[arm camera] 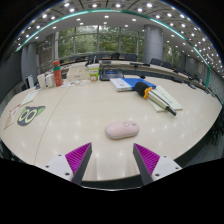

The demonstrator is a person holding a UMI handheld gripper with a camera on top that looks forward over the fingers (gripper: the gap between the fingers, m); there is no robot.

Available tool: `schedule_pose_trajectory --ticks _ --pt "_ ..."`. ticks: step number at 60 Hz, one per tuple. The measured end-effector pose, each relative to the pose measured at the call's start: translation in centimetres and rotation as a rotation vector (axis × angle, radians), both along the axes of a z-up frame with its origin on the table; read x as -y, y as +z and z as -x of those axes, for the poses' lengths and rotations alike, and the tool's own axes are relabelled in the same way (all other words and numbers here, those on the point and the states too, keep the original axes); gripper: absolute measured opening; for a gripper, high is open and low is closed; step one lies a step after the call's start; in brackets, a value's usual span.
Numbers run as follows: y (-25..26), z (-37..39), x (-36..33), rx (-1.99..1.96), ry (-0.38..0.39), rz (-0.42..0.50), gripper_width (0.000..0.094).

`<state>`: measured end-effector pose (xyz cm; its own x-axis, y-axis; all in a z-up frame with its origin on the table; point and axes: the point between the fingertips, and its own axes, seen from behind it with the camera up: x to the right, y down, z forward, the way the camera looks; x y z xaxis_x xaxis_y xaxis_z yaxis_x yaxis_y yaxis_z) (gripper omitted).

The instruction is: Arrange mouse

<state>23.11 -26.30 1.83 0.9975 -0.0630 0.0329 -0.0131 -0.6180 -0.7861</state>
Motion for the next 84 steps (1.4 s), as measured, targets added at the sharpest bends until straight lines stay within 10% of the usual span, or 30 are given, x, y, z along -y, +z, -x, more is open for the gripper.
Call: schedule_pose_trajectory --ticks 33,45,66,84 --pt "-2.3 -0.6 -11.9 -0.116 0.006 0.004 0.0825" --pt "-2.9 -1.6 -13.8 0.007 -0.008 0.002 0.0498" --pt "-2.5 -1.7 -13.3 0.019 -0.036 0.021 0.0329" --pt "12.2 3.5 -14.9 0.033 -0.1 -0.187 0.033"
